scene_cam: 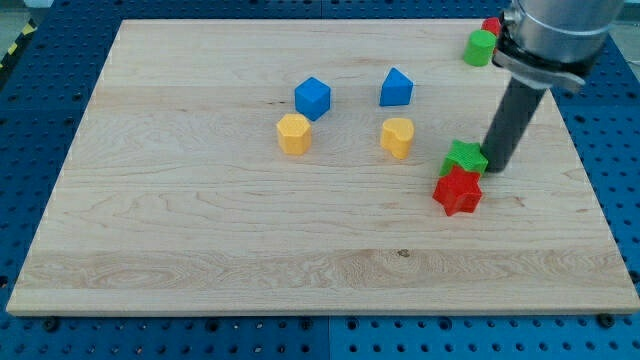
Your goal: Place both the stars parallel to each other
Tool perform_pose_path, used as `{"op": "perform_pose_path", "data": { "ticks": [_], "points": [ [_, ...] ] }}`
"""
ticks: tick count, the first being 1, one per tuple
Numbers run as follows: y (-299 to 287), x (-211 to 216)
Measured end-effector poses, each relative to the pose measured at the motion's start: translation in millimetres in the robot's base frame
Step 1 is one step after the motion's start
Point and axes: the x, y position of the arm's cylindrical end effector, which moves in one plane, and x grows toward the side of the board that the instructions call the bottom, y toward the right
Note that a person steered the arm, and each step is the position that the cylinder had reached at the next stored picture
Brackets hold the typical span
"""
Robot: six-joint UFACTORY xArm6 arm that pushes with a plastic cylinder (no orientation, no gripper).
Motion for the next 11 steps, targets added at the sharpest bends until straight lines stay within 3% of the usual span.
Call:
{"op": "perform_pose_path", "data": {
  "ticks": [2,6,7,8,9,11],
  "points": [
    [29.3,42.4],
    [-110.6,42.4],
    [-108.9,66.2],
    [-64.4,67.8],
    [-59.8,35.4],
    [-101.5,16.8]
  ]
}}
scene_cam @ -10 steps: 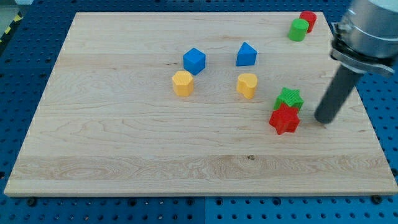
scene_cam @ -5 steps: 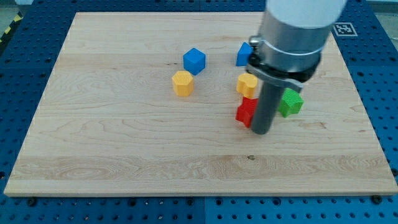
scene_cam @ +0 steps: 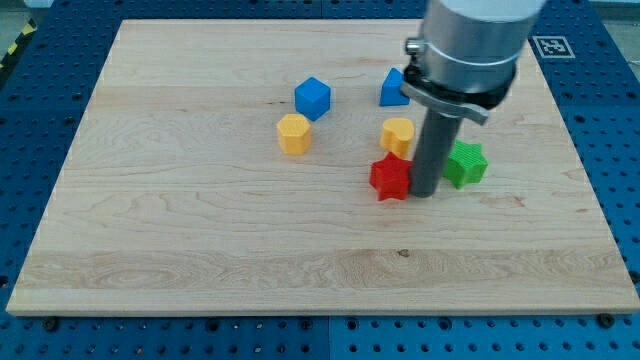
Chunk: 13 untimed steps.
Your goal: Place both the stars parallel to each other
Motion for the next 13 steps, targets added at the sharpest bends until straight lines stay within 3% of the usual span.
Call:
{"op": "perform_pose_path", "data": {
  "ticks": [1,2,5,6,7,10,13],
  "points": [
    [-30.5,-7.1],
    [-17.4,-5.0],
    [131.6,19.4],
    [147.9,-29.7],
    [141.4,-51.4],
    [68.7,-51.8],
    [68.5,-43.6]
  ]
}}
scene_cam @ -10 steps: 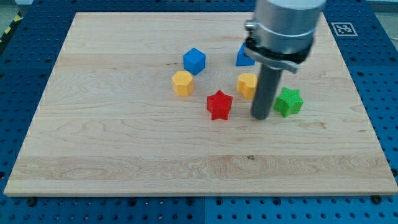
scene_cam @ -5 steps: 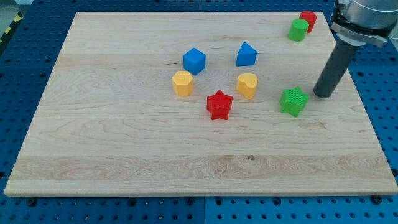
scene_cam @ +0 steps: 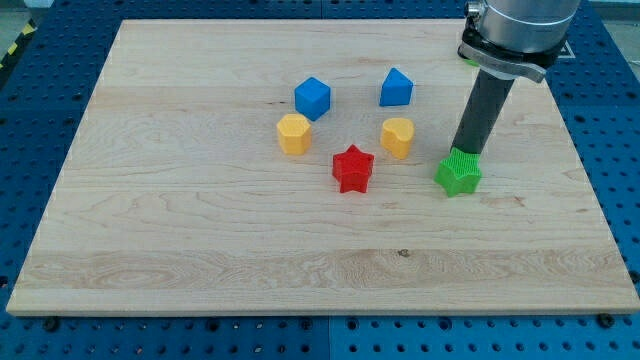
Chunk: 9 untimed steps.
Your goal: Place both the stars parallel to each other
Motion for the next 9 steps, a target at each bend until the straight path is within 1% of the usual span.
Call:
{"op": "perform_pose_path", "data": {
  "ticks": [5,6,7,9],
  "points": [
    [-2.4,7.0],
    [-13.7,5.9],
    [-58.4,-3.4],
    [-120.1,-3.4]
  ]
}}
